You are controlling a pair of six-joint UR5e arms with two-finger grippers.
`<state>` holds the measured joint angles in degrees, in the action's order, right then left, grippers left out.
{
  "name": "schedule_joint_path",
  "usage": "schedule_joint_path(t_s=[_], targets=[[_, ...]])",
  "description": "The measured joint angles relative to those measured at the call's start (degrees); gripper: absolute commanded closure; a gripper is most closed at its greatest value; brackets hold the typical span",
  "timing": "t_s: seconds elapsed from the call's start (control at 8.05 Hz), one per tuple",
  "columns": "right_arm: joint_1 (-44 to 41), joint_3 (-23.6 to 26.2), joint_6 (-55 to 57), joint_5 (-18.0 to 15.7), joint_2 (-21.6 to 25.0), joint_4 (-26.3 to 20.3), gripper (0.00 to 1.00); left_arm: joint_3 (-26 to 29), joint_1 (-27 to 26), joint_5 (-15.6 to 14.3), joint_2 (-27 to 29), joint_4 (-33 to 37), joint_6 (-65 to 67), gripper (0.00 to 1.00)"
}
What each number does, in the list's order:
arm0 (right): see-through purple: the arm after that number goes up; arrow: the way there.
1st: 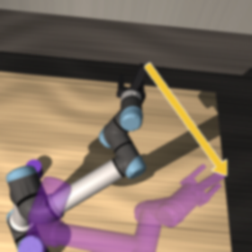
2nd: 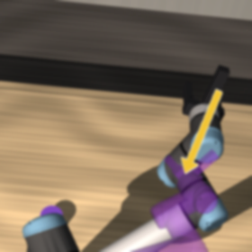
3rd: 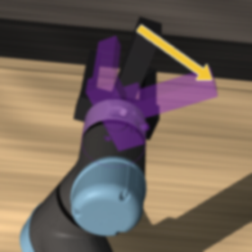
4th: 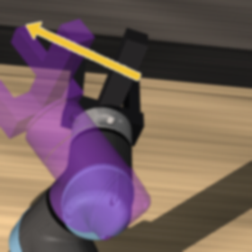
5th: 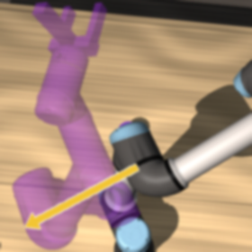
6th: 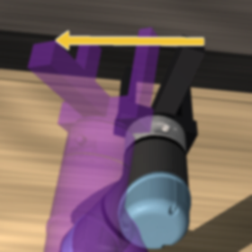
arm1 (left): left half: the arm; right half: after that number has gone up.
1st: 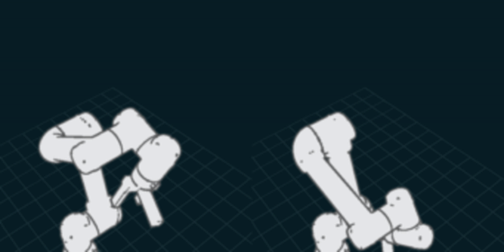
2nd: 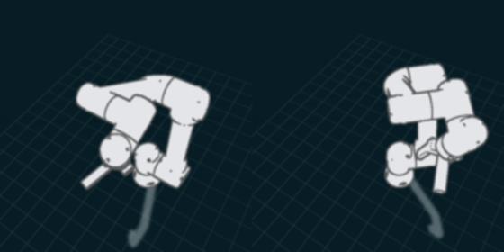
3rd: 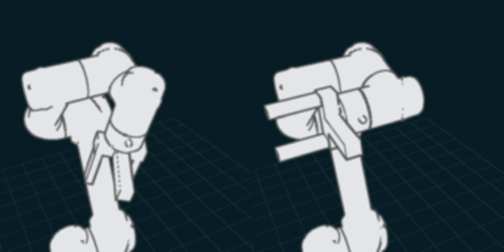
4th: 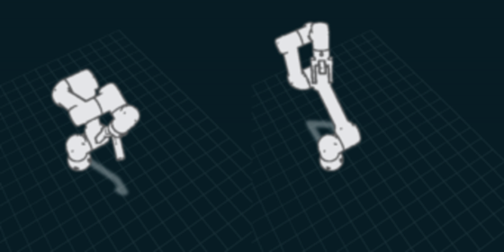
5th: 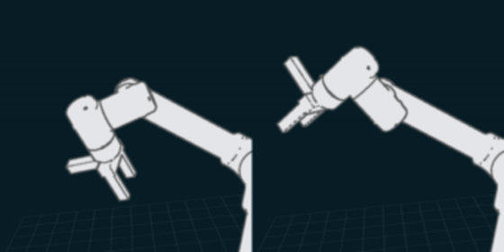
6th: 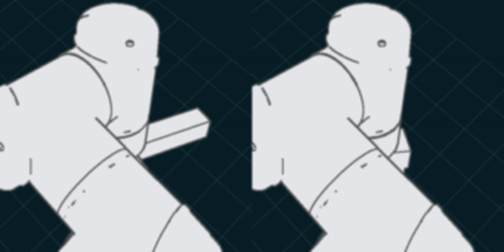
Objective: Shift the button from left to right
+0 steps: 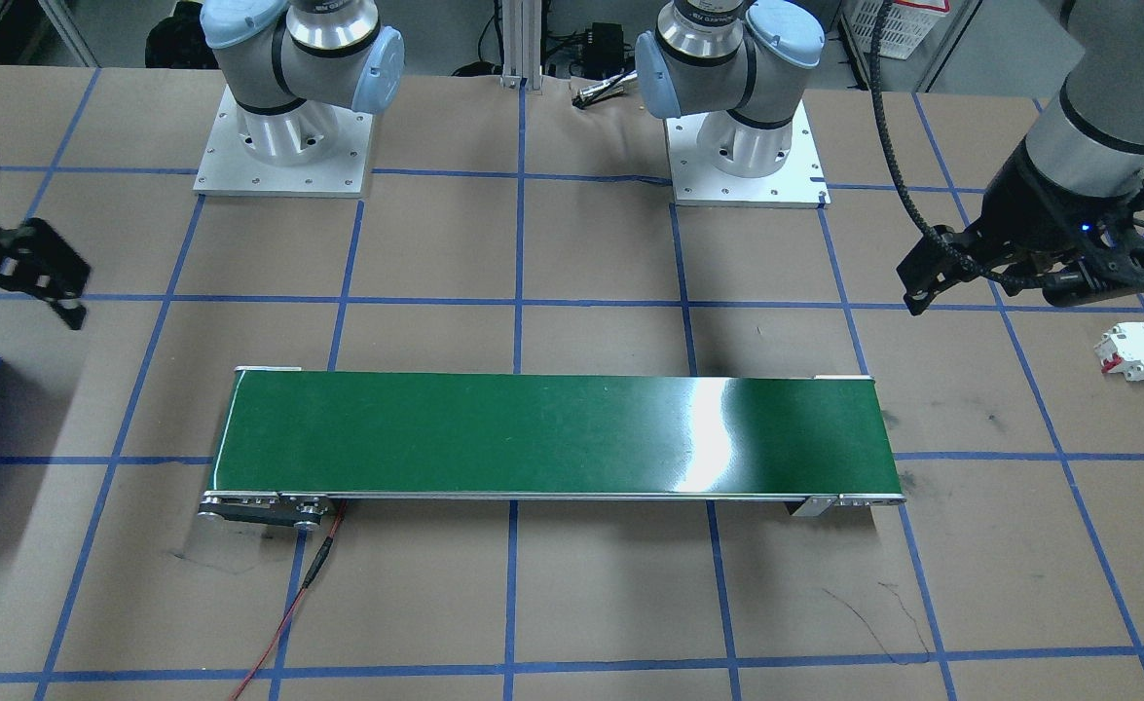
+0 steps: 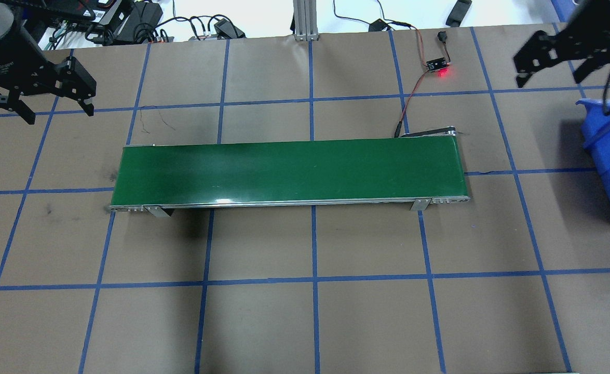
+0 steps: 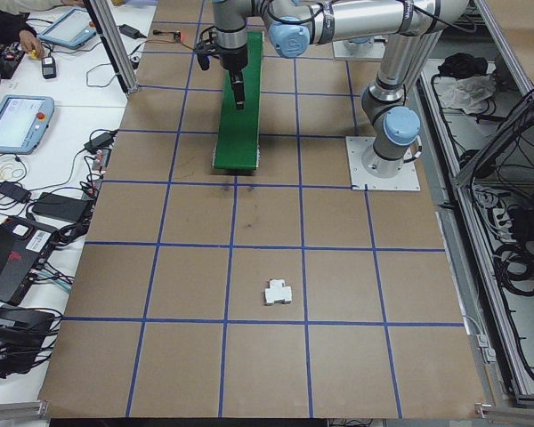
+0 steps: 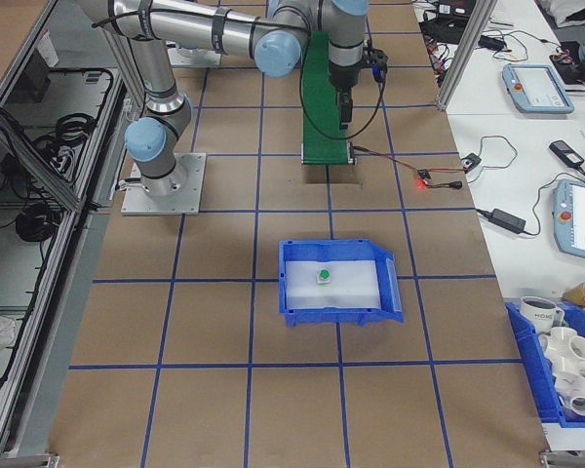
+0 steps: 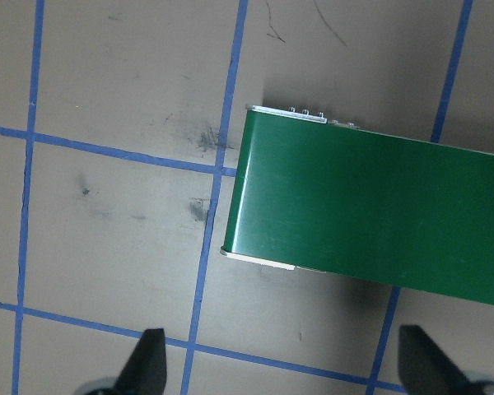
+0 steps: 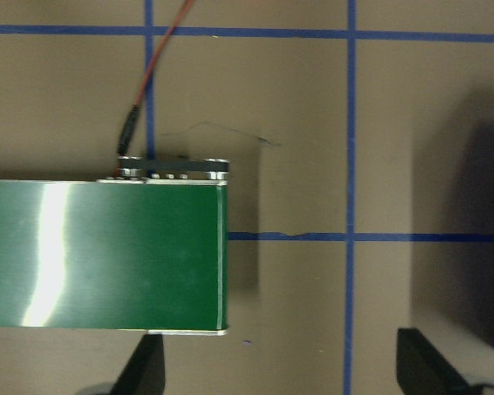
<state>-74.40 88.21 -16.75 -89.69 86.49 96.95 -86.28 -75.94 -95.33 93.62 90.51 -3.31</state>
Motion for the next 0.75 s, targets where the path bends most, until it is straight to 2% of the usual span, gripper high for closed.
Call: schedule_joint_path(t_s=[0.37, 0.75], targets=[[-16.6, 0.1, 18.0, -0.6, 0.5, 2.5, 0.00, -0.1, 0.0, 0.0, 0.0, -0.1, 0.0, 0.00], [-21.7, 0.4, 22.9, -0.8, -0.1, 3.9, 0.00, -0.2, 0.1, 0.0, 0.0, -0.1, 0.0, 0.00]])
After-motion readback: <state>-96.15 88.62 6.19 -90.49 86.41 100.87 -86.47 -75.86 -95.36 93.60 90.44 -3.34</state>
